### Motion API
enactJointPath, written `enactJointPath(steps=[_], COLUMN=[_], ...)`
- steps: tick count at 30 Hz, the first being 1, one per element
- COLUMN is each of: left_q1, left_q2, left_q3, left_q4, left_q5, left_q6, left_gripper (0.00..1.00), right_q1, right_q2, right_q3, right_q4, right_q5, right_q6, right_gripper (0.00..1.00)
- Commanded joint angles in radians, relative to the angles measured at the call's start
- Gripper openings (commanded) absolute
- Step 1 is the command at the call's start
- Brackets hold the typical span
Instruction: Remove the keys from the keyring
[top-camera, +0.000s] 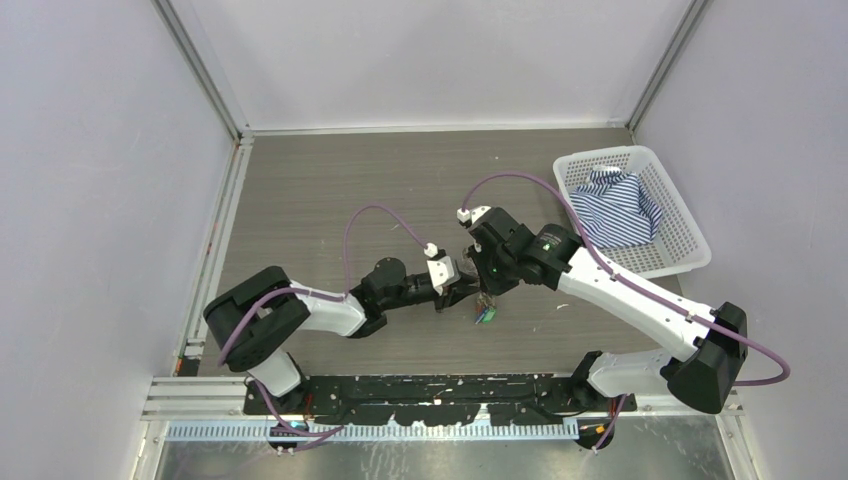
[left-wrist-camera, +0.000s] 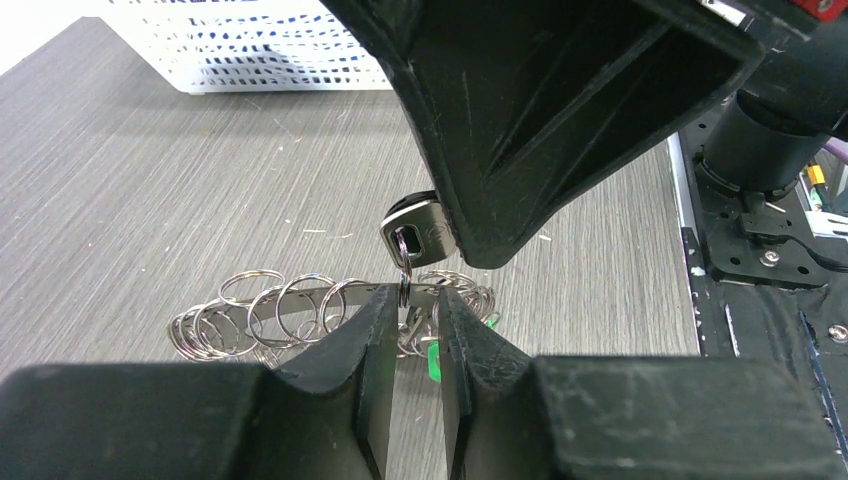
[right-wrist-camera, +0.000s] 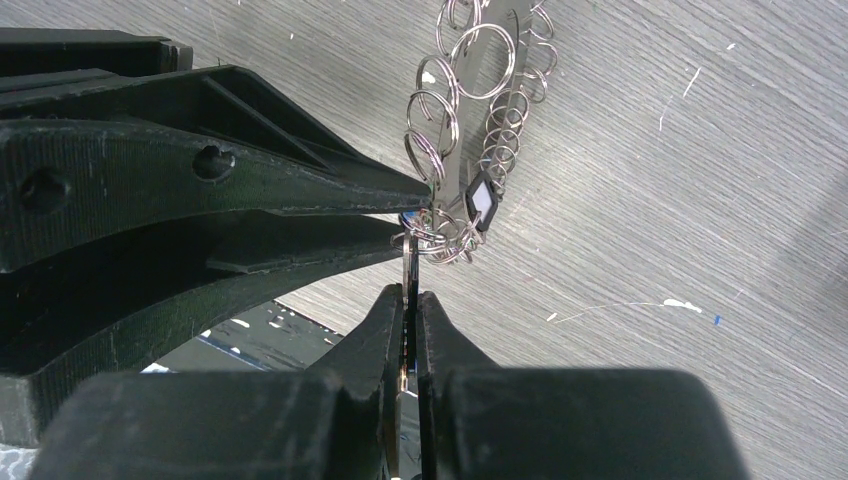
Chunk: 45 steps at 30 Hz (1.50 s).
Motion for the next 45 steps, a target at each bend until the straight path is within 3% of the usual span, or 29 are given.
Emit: enactJointPath(steps=[1, 8, 15, 19, 24, 35, 41, 45], left_q1=[0.007, 0.006, 0.006, 0.006, 0.006, 0.006, 0.006, 0.008], left_q2=[0.008, 0.012, 0.017, 0.002, -0.030, 0.003, -0.003, -0.052], left_q3=[0.015, 0.015, 0.017, -0.012, -0.045, -0.093, -0.132, -0.162], left_q4=[0.103, 0.132, 0.101, 0.086, 0.103, 0.320, 0.314, 0.288], left_q5=[0.004, 0.010, 0.041, 0.024, 0.003, -0.049, -0.198, -0.349], left_q6=[-0.009, -0.015, -0.018, -0.008, -0.005, -0.088, -0.082, -0.133], left_gripper=[0.23, 0.22, 0.01, 0.00, 0.01, 0.00, 0.00, 0.00], right_q1=[0.008, 0.010, 0.010, -0.004, -0.038, -0.039, -0.063, -0.156], right_q2=[-0.043, -0.047, -0.051, -0.063, -0.087, -0.071, -0.045, -0.032], right_q3=[0.044, 0.041, 0.037, 0.010, -0.054, -0.145, -0.137, -0.164], right_q4=[0.016, 0.015, 0.014, -0.035, -0.022, 0.092, 0.115, 0.217], right_q5=[0.004, 0.006, 0.016, 0.094, 0.084, 0.026, 0.052, 0.022], right_q6=[0.002, 0.005, 0.006, 0.022, 0.066, 0.114, 0.103, 0.122], right_gripper=[0.01, 0.01, 0.01, 0.01, 0.01, 0.01, 0.01, 0.01])
